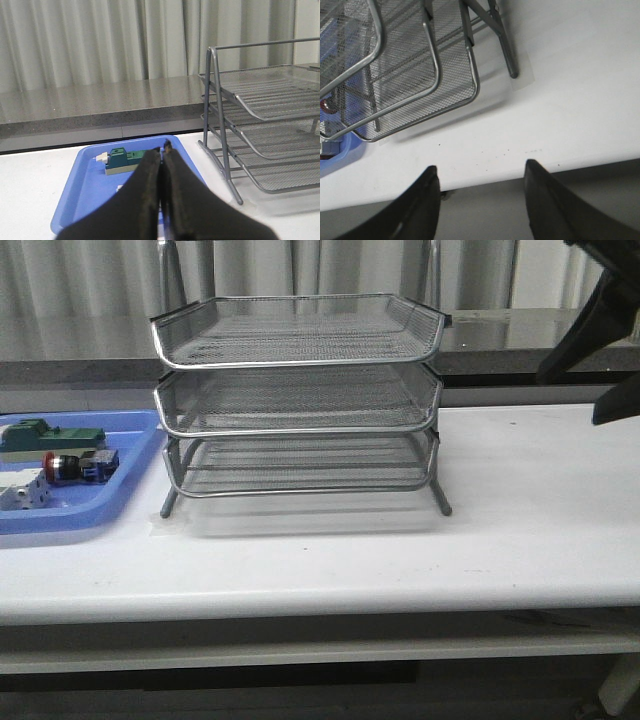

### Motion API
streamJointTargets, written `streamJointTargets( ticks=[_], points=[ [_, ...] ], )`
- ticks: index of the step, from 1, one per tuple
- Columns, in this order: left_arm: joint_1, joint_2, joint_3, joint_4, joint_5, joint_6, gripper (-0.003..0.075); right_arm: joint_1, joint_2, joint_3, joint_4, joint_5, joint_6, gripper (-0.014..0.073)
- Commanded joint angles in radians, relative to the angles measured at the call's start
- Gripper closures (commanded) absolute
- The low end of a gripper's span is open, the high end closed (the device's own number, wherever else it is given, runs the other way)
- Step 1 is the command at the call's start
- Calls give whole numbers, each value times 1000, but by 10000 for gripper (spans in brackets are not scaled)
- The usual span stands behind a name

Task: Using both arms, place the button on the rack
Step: 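Reach the right gripper to the middle mesh tray's front edge and grip it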

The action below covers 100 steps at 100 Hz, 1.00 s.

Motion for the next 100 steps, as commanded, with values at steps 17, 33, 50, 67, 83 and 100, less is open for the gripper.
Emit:
streamJointTargets(
  ticks=[17,33,50,67,83,100],
  points=[
    [1,10,56,-7,-82,-11,741,-7,114,-39,474,-7,-387,193],
    [1,10,56,-7,-82,-11,741,-7,190,-39,800,80,-674,193],
    [1,10,56,-7,-82,-11,741,-7,272,-39,1031,181,-869,193],
    [1,10,56,-7,-82,-11,741,-7,348,-61,1058,252,-901,193],
    [1,10,56,-7,-82,-11,741,-7,401,-108,1058,288,-901,193],
    [1,10,56,-7,-82,-11,741,-7,434,-157,1058,291,-901,193]
  ],
)
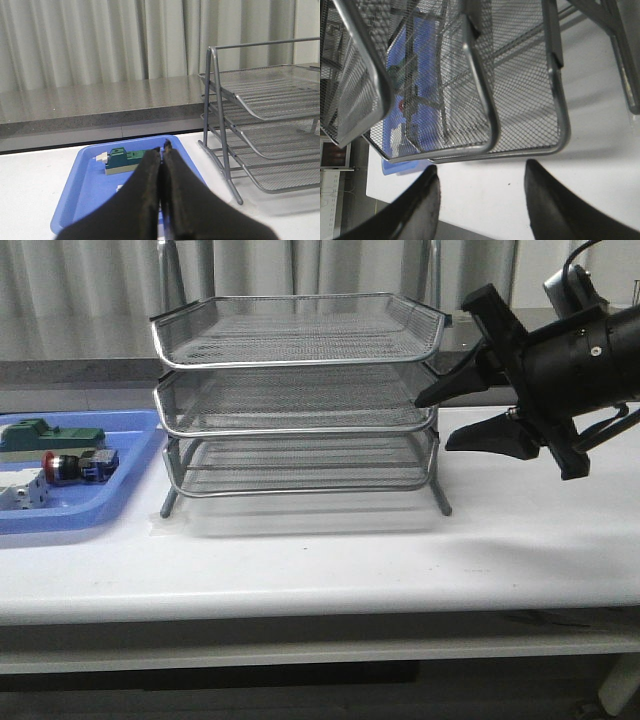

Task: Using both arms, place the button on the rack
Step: 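Reach the right gripper to the middle mesh tray's front edge and grip it, then pull the middle mesh tray out toward the robot with the right gripper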

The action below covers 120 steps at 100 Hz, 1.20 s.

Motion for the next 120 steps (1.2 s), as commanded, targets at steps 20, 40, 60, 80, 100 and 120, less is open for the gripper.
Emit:
streamJointTargets(
  ticks=[20,40,60,80,100,120],
  points=[
    [1,10,56,-7,-82,-11,741,-7,8,-103,138,63,-15,193],
    [1,10,56,-7,-82,-11,741,-2,57,-148,138,76,-13,193],
    [1,10,56,-7,-82,-11,741,24,95,-180,138,73,-13,193],
    [1,10,56,-7,-82,-11,741,44,130,-213,138,73,-13,254],
    [1,10,56,-7,-82,-11,741,48,132,-214,138,69,-13,426],
    [1,10,56,-7,-82,-11,741,48,132,-214,138,69,-13,473]
  ],
)
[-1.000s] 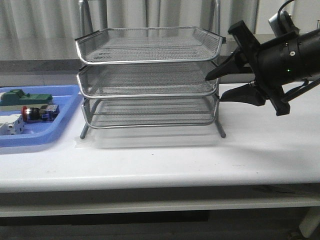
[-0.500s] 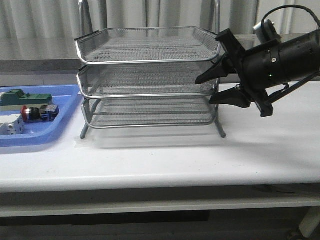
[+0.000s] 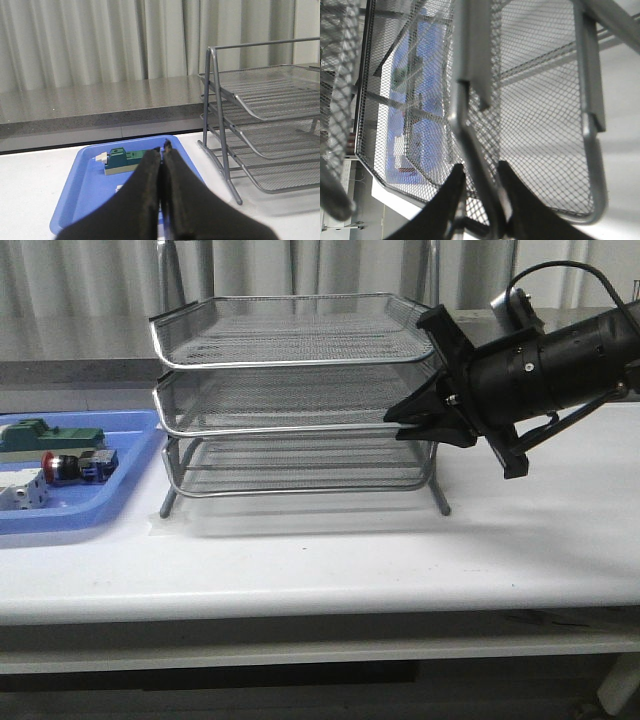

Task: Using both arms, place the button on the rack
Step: 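Pull the middle mesh tray out toward the robot with the right gripper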

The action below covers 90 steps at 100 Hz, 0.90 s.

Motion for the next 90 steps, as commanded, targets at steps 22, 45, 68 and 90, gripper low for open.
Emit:
streamJointTargets(
  ticks=[22,45,68,90],
  points=[
    [1,10,56,-7,-82,-11,741,8,-50,-25,77,74,-14,473],
    [1,10,56,-7,-82,-11,741,37,-50,46,58,142,-16,473],
    [1,10,56,-7,-82,-11,741,67,-77,154,46,161,-50,473],
    [1,10,56,-7,-82,-11,741,68,-145,285,46,153,-99,473]
  ],
)
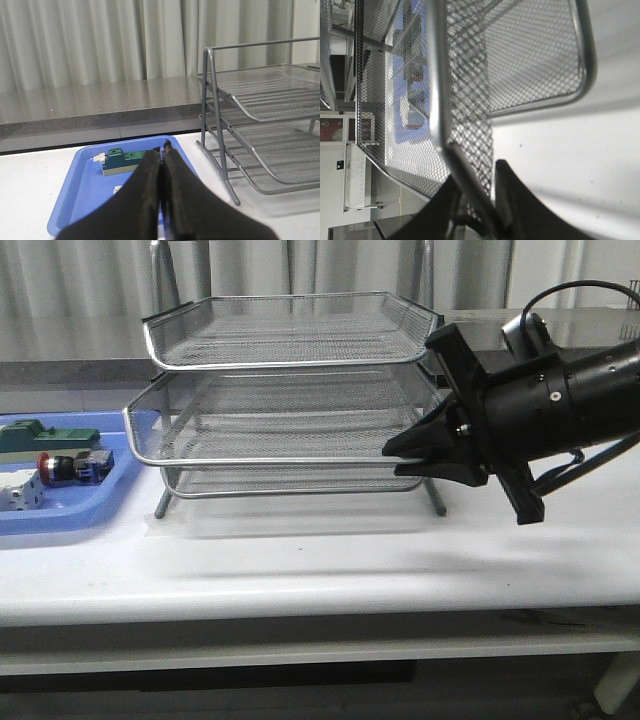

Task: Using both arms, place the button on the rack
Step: 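Pull the middle mesh tray out toward the robot with the right gripper, then release the tray and withdraw the right gripper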

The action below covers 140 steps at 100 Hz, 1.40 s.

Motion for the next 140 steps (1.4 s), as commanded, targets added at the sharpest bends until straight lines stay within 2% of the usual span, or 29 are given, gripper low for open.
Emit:
streamJointTargets(
  ticks=[1,29,49,58,78,86,106,122,140],
  points=[
    [1,10,56,-7,-82,-11,741,34,-50,53,14,79,-64,473],
    [1,10,56,-7,-82,-11,741,34,-129,195,15,77,-97,473],
    [1,10,56,-7,-82,-11,741,34,-168,220,21,80,-111,455],
    [1,10,56,-7,-82,-11,741,33,-171,220,21,86,-111,388],
    [1,10,56,-7,-82,-11,741,33,-192,220,21,88,-112,129],
    [1,10,56,-7,-82,-11,741,33,-207,220,21,84,-120,93],
    [1,10,56,-7,-82,-11,741,32,-272,220,13,30,-129,93],
    [1,10,56,-7,-82,-11,741,32,-348,220,-85,-47,-77,93],
    [1,10,56,-7,-82,-11,741,32,-437,220,-305,-114,106,93]
  ],
)
